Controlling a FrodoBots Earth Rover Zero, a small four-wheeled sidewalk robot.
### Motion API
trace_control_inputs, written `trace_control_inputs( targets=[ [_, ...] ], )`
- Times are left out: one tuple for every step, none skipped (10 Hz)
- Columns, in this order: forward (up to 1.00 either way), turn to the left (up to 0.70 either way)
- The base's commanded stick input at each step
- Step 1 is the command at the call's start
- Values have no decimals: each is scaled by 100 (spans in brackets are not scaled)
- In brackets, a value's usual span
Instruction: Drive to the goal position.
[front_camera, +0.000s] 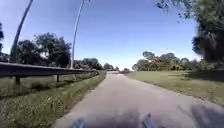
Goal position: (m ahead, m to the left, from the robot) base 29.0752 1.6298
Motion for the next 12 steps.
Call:
trace_control_inputs(
  targets=[
    [85,0],
    [85,0],
    [85,0],
    [85,0],
    [85,0],
    [85,0],
    [85,0],
    [85,0],
    [85,0],
    [85,0],
    [85,0],
    [85,3]
  ],
)
